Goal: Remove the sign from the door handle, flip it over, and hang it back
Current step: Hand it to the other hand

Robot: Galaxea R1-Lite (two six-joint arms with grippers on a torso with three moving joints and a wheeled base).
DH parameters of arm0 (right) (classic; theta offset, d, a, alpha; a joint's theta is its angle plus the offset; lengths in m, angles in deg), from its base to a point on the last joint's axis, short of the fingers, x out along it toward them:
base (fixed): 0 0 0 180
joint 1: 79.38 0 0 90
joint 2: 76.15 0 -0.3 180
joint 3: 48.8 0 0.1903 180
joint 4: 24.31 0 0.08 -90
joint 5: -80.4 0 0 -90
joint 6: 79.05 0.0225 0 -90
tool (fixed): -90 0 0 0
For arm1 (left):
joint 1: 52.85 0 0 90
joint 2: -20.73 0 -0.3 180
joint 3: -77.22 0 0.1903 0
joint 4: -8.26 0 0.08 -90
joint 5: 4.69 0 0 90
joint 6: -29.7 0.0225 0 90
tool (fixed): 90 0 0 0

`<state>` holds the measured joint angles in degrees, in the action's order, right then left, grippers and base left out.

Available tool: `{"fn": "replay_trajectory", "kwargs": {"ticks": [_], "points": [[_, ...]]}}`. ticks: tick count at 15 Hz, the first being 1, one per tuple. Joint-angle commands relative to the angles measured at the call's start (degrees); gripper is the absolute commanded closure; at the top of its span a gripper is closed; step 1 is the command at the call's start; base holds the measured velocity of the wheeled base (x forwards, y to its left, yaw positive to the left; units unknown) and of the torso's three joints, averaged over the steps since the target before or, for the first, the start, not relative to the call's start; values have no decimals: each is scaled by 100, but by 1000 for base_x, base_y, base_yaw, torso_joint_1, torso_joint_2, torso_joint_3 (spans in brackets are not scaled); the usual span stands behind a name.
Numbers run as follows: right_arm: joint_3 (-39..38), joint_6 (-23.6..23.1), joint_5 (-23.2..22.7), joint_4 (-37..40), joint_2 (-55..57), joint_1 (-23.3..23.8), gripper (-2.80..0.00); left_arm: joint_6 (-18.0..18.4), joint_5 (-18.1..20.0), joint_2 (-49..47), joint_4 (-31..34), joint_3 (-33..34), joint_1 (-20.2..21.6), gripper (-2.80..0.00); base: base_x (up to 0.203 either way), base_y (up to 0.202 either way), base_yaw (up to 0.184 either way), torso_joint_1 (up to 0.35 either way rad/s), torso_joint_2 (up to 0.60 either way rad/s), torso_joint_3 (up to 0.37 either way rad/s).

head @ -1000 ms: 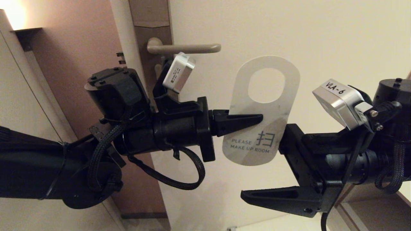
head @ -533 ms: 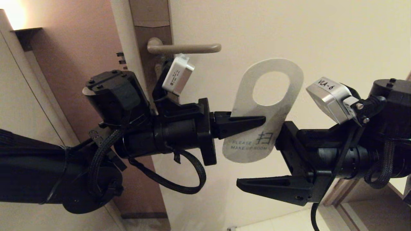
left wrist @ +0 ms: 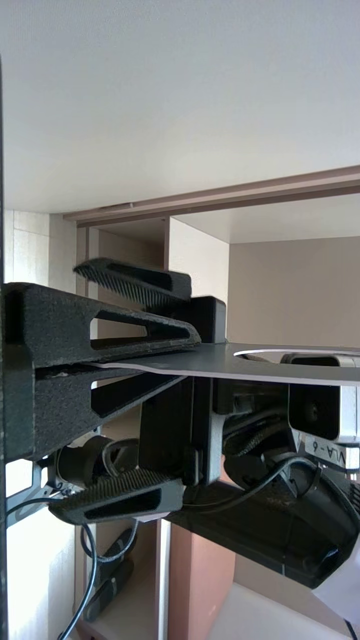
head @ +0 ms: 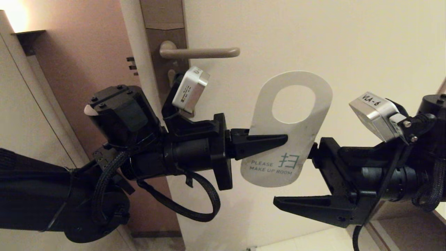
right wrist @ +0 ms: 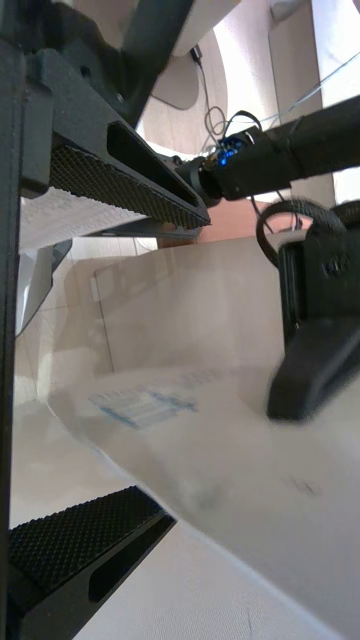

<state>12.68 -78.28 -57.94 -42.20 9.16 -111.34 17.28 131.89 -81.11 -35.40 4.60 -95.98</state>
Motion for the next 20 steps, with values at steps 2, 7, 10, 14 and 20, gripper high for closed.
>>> {"fn": "replay_trajectory", "kwargs": {"ticks": [2, 7, 10, 14, 20], "points": [[-22, 2, -27, -23, -128, 6, -280, -6, 24, 17, -39, 3, -11, 0, 0, 0, 0, 0, 0, 0], [11, 11, -27, -23, -111, -3, -280, -6, 18, 24, -39, -7, -101, 0, 0, 0, 0, 0, 0, 0], [2, 20, -36, -23, -120, -38, -280, -15, 9, 6, -39, -23, -205, 0, 0, 0, 0, 0, 0, 0], [2, 20, -44, -32, -99, -100, -280, -24, 0, -5, -39, -41, -205, 0, 0, 0, 0, 0, 0, 0], [2, 20, -62, -41, -58, -100, 0, -23, 0, -108, -39, -134, -196, 0, 0, 0, 0, 0, 0, 0]]}}
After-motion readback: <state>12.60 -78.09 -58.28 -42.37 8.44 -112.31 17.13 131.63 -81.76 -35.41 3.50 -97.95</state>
